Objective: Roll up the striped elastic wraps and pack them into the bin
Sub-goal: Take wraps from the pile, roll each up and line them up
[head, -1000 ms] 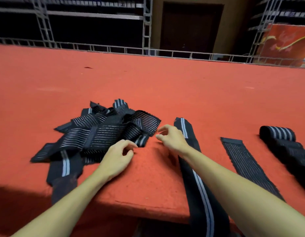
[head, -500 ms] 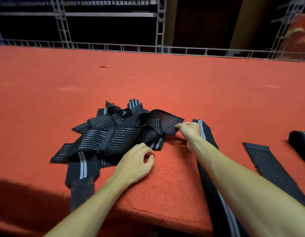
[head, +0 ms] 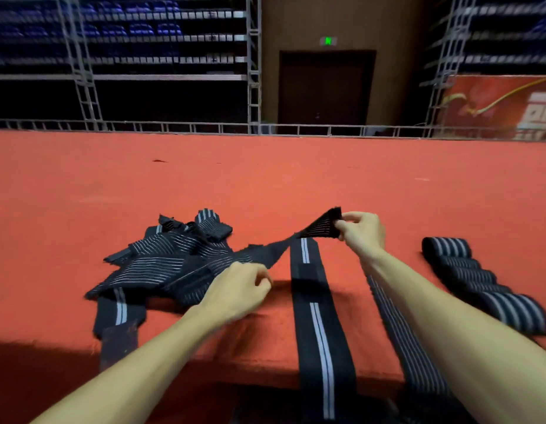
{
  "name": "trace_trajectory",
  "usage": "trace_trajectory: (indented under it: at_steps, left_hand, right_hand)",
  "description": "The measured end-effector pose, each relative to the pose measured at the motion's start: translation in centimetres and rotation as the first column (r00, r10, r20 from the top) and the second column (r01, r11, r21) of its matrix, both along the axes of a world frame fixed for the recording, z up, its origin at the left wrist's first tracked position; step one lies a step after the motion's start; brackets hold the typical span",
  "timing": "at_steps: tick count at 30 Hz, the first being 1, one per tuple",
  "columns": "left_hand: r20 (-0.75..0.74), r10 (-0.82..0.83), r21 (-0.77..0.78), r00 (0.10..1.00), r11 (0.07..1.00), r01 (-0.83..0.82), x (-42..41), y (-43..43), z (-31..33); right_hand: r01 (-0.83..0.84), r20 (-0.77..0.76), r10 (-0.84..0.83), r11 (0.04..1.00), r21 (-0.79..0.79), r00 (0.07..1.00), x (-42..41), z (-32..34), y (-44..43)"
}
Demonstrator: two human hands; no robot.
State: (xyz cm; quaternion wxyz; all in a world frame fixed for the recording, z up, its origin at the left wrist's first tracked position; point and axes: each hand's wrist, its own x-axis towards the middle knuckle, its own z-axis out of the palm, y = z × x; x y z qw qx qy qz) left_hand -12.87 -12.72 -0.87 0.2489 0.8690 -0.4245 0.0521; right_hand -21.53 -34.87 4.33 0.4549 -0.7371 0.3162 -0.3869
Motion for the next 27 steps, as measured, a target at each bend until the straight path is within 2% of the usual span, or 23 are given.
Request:
trace_trajectory:
  at_steps: [2,4,6,8,10,13,16,18,20,21,24,27]
  left_hand:
    - [0.080,-0.036,-0.253,0.996,0.966,0.055,-1.3,-0.6,1.4]
    - [0.149,-0.075,-0.372,0.986,0.920,0.126,-1.7,-1.2,1.7]
    - [0.179,-0.102,-0.273,0.979,0.950,0.149,-1.7,-1.6,1.1]
    - [0.166,-0.101,-0.055,0.981,0.992,0.112,-1.7,-1.8,-0.3]
    - [0.119,-0.110,0.082,0.987,0.991,0.101,-1.9,-1.6,-1.7]
    - [0.125,-0.172,0.032,0.977,0.985,0.169,-2.3,-1.3,-2.8]
    - [0.057,-0.100,-0.060,0.993,0.993,0.103,-2.0,-1.7,-2.8]
    - [0.009,-0.031,0.033,0.999,0.999,0.030,-1.3,-1.9,-2.8]
    - [0.047,-0.008,0.177,0.999,0.984,-0.001,-0.8,-2.1,-2.7]
    - [0.060,-0.012,0.199,0.998,0.980,0.000,-0.7,-2.2,-2.6]
    - [0.095,-0.085,0.174,0.992,0.982,0.068,-0.7,-3.0,-2.4]
    - [0.055,-0.231,0.072,0.971,0.971,0.227,-2.0,-4.5,-1.5]
  right_hand:
    - [-0.035,0.012,0.034,0.999,0.032,0.999,-1.6,0.7,-0.3]
    - [-0.061,0.057,0.055,0.992,0.114,0.997,-3.2,1.1,-0.7]
    - [-0.035,0.104,0.018,0.987,0.155,0.994,-4.8,1.1,-1.4]
    - [0.008,0.126,-0.026,0.990,0.143,0.992,-6.1,0.6,-2.0]
    - [0.080,0.129,-0.097,0.988,0.131,0.987,-7.0,-0.2,-2.7]
    - [0.163,0.196,-0.188,0.977,0.138,0.962,-7.8,-1.0,-3.5]
    - [0.260,0.298,-0.313,0.944,0.204,0.902,-8.4,-1.0,-4.4]
    - [0.309,0.317,-0.371,0.923,0.229,0.873,-9.1,-0.3,-4.5]
    - [0.338,0.317,-0.399,0.912,0.232,0.860,-9.6,0.0,-4.8]
    - [0.350,0.319,-0.409,0.909,0.227,0.855,-9.8,0.0,-5.1]
    - [0.362,0.308,-0.416,0.907,0.216,0.856,-9.8,0.0,-5.7]
    - [0.321,0.302,-0.373,0.924,0.209,0.877,-9.8,0.3,-5.5]
